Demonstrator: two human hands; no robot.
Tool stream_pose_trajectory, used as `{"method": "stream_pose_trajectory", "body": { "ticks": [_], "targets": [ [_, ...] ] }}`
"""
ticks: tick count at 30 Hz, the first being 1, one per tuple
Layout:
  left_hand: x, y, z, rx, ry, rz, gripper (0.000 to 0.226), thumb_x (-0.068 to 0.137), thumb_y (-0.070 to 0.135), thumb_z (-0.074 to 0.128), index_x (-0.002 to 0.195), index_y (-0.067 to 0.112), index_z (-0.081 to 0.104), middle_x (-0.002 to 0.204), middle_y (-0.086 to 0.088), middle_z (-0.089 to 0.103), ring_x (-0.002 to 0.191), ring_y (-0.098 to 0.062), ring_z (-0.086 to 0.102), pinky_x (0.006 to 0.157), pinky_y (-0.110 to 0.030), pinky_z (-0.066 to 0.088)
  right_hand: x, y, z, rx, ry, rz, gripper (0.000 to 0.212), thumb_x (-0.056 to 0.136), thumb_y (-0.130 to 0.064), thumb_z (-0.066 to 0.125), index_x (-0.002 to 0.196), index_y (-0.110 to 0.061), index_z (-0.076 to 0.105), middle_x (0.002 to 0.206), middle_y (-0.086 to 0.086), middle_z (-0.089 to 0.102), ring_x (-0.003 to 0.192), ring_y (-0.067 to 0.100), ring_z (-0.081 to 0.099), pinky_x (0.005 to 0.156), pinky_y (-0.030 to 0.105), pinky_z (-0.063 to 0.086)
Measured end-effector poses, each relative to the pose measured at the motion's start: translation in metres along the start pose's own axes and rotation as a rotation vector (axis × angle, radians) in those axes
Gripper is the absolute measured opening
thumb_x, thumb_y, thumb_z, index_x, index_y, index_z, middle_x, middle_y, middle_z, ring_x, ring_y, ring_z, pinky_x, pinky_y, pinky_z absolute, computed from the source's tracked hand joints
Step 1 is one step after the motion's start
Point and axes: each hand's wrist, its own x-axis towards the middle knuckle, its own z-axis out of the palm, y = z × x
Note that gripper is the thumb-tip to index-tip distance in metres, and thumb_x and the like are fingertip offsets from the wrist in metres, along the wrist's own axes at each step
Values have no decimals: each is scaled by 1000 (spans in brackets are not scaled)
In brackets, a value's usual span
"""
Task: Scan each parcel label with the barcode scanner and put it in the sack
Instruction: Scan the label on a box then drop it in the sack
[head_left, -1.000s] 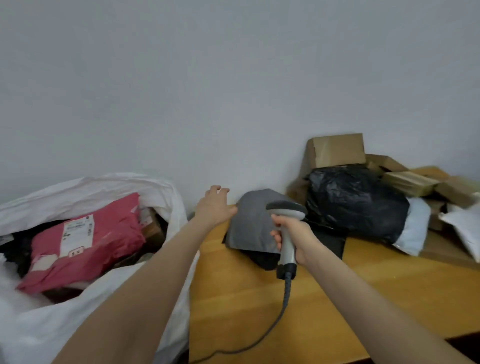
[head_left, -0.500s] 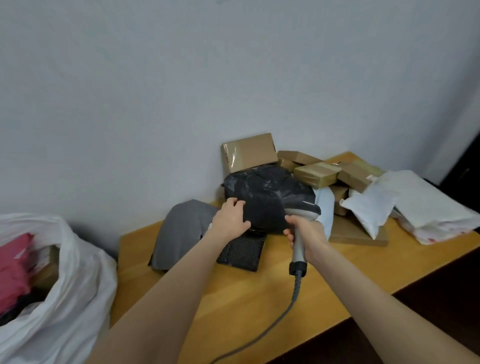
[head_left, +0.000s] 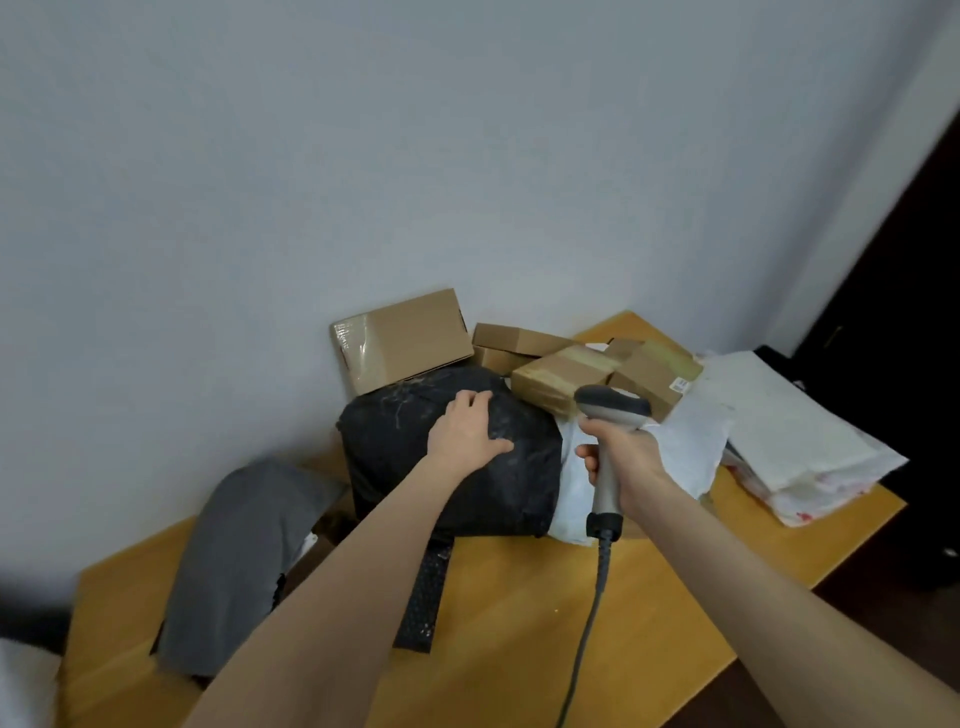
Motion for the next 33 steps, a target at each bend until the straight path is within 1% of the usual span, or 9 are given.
{"method": "stream_pose_trajectory", "body": {
  "ticks": [7,13,19,21,25,27,28,31,33],
  "targets": [
    [70,81,27,14,-26,127,86,80,47,70,147,13,28,146,-9,35,133,-27,37,101,-42,42,54,-29,-46,97,51,-16,11,88,-11,67,83,-4,60,58,10,57,40,14,46,42,24,42],
    [113,158,61,-13,-10,144,102,76,56,71,151,12,17,150,-9,32,136,-27,32,105,-41,36,103,-40,-106,123,95,13,13,88,-13,67,80,-5,61,59,9,57,48,16,49,50,27,44],
    [160,222,104,79,-154,-50,129,66,73,67,153,19,-11,159,-20,-3,148,-32,-3,117,-49,9,150,-50,-169,145,108,91,11,88,-12,66,83,-4,61,56,8,58,44,14,48,45,24,43],
    [169,228,117,141,-214,-119,125,70,70,66,153,18,-12,158,-24,1,147,-35,-1,117,-48,8,161,-51,-185,151,104,113,11,88,-12,67,83,-4,61,55,7,58,44,14,48,46,25,44],
    [172,231,124,213,-175,-98,102,78,59,62,153,22,4,144,-21,35,135,-36,31,109,-43,25,172,-56,-202,165,70,128,13,87,-14,69,85,-2,63,59,9,60,47,15,50,51,26,45],
    [165,229,114,56,-161,-121,96,74,58,65,150,24,18,140,-16,42,131,-33,39,106,-43,33,172,-60,-204,173,38,125,15,86,-16,70,85,-2,64,63,10,62,51,17,52,54,28,46],
    [160,226,104,-124,-157,-170,93,73,56,69,149,24,24,140,-11,45,128,-28,44,104,-41,38,171,-62,-202,184,24,121,16,85,-17,71,86,-2,65,65,11,64,54,17,54,57,29,47],
    [130,216,72,-929,-182,-350,65,84,36,68,141,18,43,125,-1,60,111,-17,58,89,-31,50,162,-72,-191,221,-23,96,14,85,-15,72,94,-6,65,83,12,69,74,21,63,69,32,54],
    [103,205,55,-1344,-274,-441,49,90,35,57,135,19,45,126,-7,60,114,-24,57,92,-38,50,153,-76,-178,222,-64,61,21,84,-12,74,103,-11,65,99,9,68,92,24,65,79,38,58]
  ]
}}
